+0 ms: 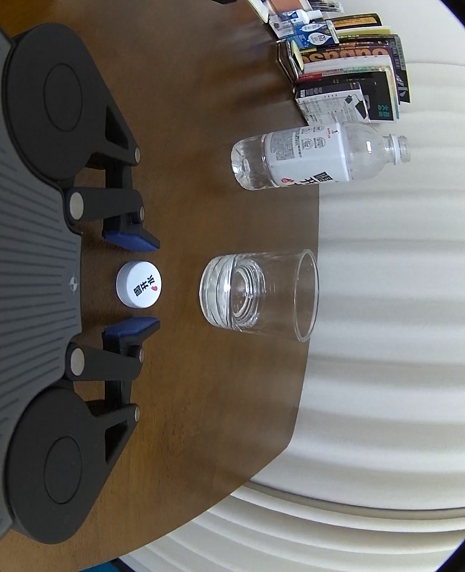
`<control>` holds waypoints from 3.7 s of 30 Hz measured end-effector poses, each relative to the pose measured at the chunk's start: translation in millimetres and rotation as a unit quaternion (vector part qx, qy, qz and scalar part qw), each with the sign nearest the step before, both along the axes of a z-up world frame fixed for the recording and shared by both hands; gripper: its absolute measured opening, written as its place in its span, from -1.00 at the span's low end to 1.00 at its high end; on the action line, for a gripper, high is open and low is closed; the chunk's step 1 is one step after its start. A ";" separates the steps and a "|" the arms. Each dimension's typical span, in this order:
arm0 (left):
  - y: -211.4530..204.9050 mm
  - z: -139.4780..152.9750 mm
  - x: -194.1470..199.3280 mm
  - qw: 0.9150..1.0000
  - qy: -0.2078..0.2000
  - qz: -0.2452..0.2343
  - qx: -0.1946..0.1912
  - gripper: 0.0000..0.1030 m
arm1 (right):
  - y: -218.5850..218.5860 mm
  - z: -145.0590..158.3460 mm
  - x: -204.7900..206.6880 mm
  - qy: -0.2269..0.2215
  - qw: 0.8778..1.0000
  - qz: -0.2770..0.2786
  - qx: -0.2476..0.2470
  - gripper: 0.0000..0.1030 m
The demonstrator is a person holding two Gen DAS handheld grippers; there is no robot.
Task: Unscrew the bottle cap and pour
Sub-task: 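Lower the right tool onto the white cap and close on it, then carry the cap toward the bottle mouth while the left tool approaches the bottle, then close the left tool around the bottle while the right tool sets the cap on its mouth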
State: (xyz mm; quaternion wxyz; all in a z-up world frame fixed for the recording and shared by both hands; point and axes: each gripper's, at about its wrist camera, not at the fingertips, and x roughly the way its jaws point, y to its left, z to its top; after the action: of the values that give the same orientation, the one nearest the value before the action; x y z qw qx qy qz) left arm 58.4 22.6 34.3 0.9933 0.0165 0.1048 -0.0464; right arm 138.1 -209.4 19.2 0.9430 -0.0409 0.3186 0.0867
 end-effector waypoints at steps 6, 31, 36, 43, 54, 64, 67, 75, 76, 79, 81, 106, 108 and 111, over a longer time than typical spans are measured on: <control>-2.0 0.8 4.2 1.000 0.003 -0.001 0.004 1.00 | 0.7 0.4 -0.1 -0.002 1.000 0.006 -0.002 -0.38; -2.6 38.5 116.6 0.999 -0.013 -0.039 0.017 1.00 | 38.3 132.5 35.6 -0.106 0.984 0.142 -0.005 -0.38; -0.9 32.3 138.4 0.998 -0.006 -0.067 0.011 1.00 | 41.6 142.7 52.0 -0.104 0.983 0.154 0.002 -0.38; 19.0 22.0 163.1 0.992 0.004 -0.121 -0.039 1.00 | 49.0 148.4 73.2 -0.102 0.980 0.169 0.005 -0.38; 26.7 9.8 171.3 0.981 -0.010 -0.190 -0.045 1.00 | 65.0 157.5 96.5 -0.097 0.976 0.193 0.015 -0.38; 21.7 8.2 162.4 0.974 -0.031 -0.222 -0.020 0.72 | 75.5 157.5 105.5 -0.092 0.975 0.201 0.012 -0.38; 22.3 7.6 163.2 0.974 -0.023 -0.226 -0.027 0.51 | 79.6 157.9 108.2 -0.090 0.975 0.203 0.011 -0.38; 23.5 4.2 163.3 0.973 -0.011 -0.228 -0.021 0.21 | 84.3 157.5 110.4 -0.087 0.973 0.212 0.007 -0.38; 23.8 4.0 164.1 0.974 -0.011 -0.226 -0.021 0.15 | 84.7 157.7 110.8 -0.086 0.973 0.212 0.007 -0.38; 25.3 4.1 164.9 0.974 -0.009 -0.224 -0.022 0.13 | 85.9 158.6 112.0 -0.085 0.973 0.216 0.006 -0.38; 24.6 4.3 164.7 0.974 -0.010 -0.225 -0.020 0.13 | 86.6 159.6 112.6 -0.083 0.972 0.221 0.010 -0.38; 25.6 7.8 161.8 0.974 -0.014 -0.225 -0.006 0.13 | 92.7 154.0 123.9 -0.060 0.967 0.245 0.026 -0.38; 24.4 7.1 162.1 0.974 -0.014 -0.226 -0.006 0.13 | 90.7 152.8 124.0 -0.060 0.968 0.243 0.031 -0.38; 23.6 6.6 162.2 0.974 -0.015 -0.225 -0.005 0.13 | 86.8 150.7 125.4 -0.059 0.967 0.244 0.045 -0.38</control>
State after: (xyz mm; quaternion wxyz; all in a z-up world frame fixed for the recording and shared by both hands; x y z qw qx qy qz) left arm 220.6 46.1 40.9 0.9588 0.0352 0.0836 -0.2694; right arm 263.5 -122.6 169.9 0.9113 -0.0803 0.2383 0.3260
